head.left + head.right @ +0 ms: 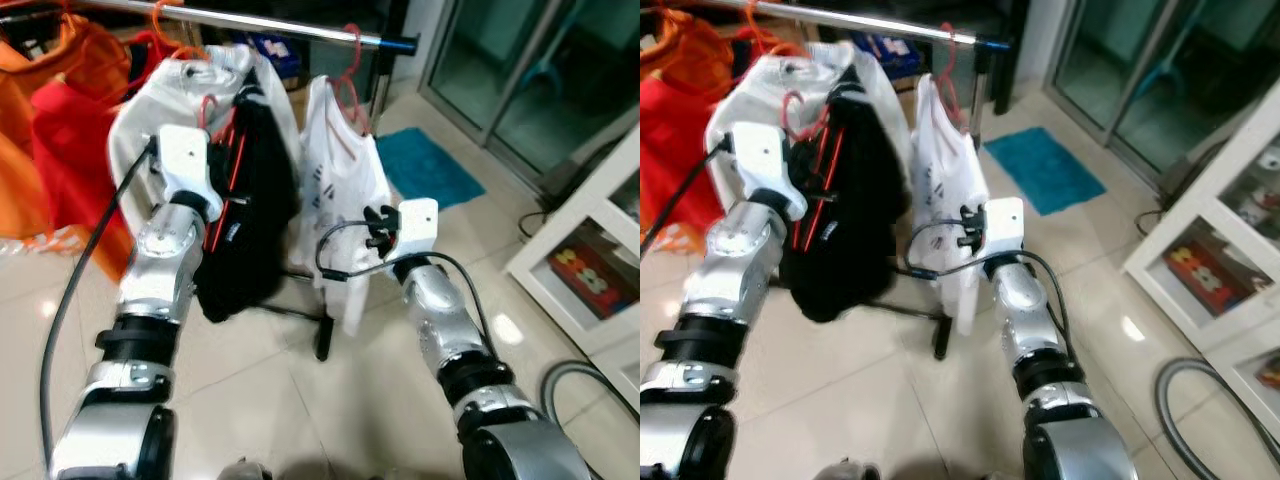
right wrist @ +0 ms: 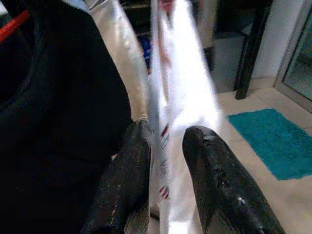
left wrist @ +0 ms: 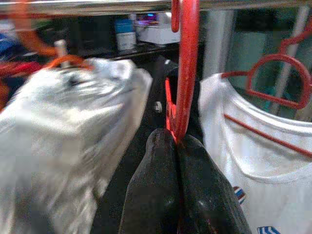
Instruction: Hang hanger
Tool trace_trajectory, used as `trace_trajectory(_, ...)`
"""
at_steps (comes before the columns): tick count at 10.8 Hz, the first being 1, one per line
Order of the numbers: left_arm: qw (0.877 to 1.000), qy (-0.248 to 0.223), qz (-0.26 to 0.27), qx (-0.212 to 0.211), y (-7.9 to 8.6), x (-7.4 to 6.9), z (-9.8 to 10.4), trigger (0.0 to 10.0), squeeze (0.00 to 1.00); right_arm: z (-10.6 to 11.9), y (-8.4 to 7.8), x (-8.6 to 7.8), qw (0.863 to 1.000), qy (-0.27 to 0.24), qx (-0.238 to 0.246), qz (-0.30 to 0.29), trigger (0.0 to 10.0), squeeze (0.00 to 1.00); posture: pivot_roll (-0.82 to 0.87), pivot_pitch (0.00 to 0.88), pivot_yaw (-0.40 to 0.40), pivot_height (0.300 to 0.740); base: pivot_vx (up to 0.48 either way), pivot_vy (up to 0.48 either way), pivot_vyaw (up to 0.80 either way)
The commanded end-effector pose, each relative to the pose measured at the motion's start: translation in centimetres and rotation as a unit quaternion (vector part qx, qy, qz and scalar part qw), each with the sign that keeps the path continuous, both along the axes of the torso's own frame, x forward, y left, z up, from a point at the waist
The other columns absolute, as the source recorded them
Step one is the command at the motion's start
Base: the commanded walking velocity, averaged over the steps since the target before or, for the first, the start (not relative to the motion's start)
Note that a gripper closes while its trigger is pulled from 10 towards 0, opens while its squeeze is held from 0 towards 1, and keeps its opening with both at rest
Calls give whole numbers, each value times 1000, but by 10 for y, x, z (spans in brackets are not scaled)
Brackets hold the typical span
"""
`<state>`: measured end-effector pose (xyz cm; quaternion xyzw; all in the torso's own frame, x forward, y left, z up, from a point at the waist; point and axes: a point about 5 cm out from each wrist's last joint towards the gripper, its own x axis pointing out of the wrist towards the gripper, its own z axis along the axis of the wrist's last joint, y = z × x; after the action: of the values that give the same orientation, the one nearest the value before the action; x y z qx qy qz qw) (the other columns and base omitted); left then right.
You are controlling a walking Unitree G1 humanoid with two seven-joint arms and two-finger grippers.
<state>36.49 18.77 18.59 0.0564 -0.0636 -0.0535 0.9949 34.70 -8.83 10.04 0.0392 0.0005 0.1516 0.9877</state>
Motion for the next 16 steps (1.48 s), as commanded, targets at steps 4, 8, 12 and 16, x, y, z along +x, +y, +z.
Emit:
trace_trajectory(4, 995, -89, -31, 11, -36, -11, 46, 10000, 0, -1, -21, 1, 999, -4, -10, -41, 10000, 0, 104, 72, -15, 740, 464, 0, 0)
trace_trajectory(8, 995, -99, -10, -25, -49, -27, 69, 10000, 0, -5, -27, 1, 999, 9, -13, -45, 10000, 0, 101, 70, -21, 740, 0, 0, 0)
trace_trajectory(12, 992, -20, 94, -78, 22, -5, 44, 10000, 0, -9, -23, 0, 999, 24, -19, -24, 10000, 0, 98, 66, -39, 740, 0, 0, 0)
trace_trajectory(16, 994, -14, 89, -69, 40, 12, 50, 10000, 0, -15, -27, -6, 999, 30, -30, -17, 10000, 0, 66, 74, -37, 740, 0, 0, 0)
